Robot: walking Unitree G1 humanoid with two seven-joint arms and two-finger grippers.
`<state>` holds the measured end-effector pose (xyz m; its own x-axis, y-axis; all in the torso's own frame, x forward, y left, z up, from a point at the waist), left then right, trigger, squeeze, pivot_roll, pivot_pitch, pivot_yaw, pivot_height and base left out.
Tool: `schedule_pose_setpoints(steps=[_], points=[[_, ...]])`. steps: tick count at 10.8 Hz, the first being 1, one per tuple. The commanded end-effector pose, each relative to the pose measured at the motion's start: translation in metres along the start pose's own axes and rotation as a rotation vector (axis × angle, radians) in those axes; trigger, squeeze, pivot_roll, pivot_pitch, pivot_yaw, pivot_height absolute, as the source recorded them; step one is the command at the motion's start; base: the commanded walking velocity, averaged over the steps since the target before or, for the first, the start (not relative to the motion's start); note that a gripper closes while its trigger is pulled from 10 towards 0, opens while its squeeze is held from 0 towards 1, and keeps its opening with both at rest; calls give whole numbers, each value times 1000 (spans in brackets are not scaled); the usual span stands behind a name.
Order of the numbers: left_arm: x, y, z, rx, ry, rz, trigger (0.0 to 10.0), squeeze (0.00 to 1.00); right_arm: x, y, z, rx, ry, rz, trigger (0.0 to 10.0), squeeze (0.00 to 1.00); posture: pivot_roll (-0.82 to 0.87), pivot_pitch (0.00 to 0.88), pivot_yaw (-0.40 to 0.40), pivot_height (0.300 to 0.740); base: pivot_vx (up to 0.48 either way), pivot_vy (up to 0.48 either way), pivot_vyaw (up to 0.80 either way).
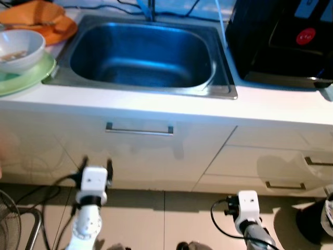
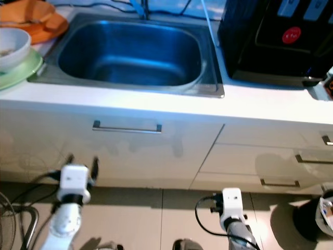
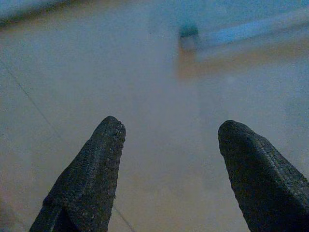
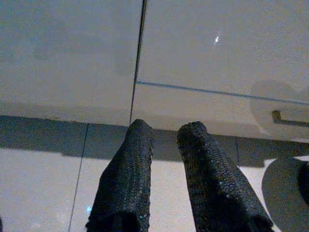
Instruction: Kitchen organization
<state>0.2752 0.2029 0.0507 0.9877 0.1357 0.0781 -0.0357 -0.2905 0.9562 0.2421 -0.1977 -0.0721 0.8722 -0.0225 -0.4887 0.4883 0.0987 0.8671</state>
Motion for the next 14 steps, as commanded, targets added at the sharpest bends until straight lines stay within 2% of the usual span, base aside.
schedule_pose_setpoints(steps=[1, 2, 4, 5, 6, 7, 8, 9, 10, 12, 13, 14], points=[[-2, 9, -4, 34, 13, 26, 10000, 0, -4, -1, 7, 9, -32, 18, 10000, 0, 37, 161, -80, 740, 0, 0, 0], [-2, 29, -14, 48, 54, 88, 10000, 0, -4, 3, 8, 8, -43, 49, 10000, 0, 38, 164, -83, 740, 0, 0, 0], [0, 51, -25, 47, 111, 148, 10000, 0, -5, 8, 10, 12, -62, 90, 10000, 0, 42, 164, -85, 740, 0, 0, 0], [1, 73, -28, 44, 140, 201, 10000, 0, -6, 14, 12, 27, -88, 139, 10000, 0, 41, 162, -87, 740, 0, 0, 0], [3, 84, -29, 42, 150, 228, 10000, 0, -6, 17, 14, 30, -104, 163, 10000, 0, 42, 159, -89, 740, 0, 0, 0], [10, 102, -30, 31, 156, 273, 10000, 0, 1, 93, 38, 7, -148, 452, 10000, 0, 43, 153, -90, 740, 0, 0, 0], [19, 124, -32, 18, 160, 333, 10000, 0, -23, 214, 57, -43, -169, 858, 10000, 0, 44, 146, -90, 740, 0, 0, 0], [23, 137, -34, 14, 163, 363, 10000, 0, -39, 256, 56, -48, -165, 984, 10000, 0, 45, 142, -90, 740, 0, 0, 0], [30, 154, -31, -1, 151, 402, 10000, 0, -46, 285, 50, -44, -154, 1062, 10000, 0, 44, 134, -91, 740, 0, 0, 0], [36, 169, -24, -37, 125, 432, 10000, 0, -56, 312, 40, 3, -113, 1119, 10000, 0, 44, 122, -92, 740, 0, 0, 0], [43, 173, -17, -62, 101, 427, 10000, 0, -60, 319, 29, 20, -61, 1083, 10000, 0, 46, 116, -93, 740, 0, 0, 0], [53, 177, -6, -70, 50, 427, 10000, 0, -53, 319, 20, 40, -32, 1056, 10000, 0, 54, 108, -95, 740, 0, 0, 0]])
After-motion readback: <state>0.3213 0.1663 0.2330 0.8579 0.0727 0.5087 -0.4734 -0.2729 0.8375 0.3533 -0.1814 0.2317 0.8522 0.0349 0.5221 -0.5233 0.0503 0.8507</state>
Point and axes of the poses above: a point about 5 cm out from each wrist's last joint towards the gripper, its own x axis pointing out of the wrist towards the gripper, its own y axis along the axis of the wrist's last joint, z = x × y, the point moved 4 cm from there along x, pointing out of the wrist towards the gripper, and after that the axes turned 2 degrees about -x, right-handed, at the moved point
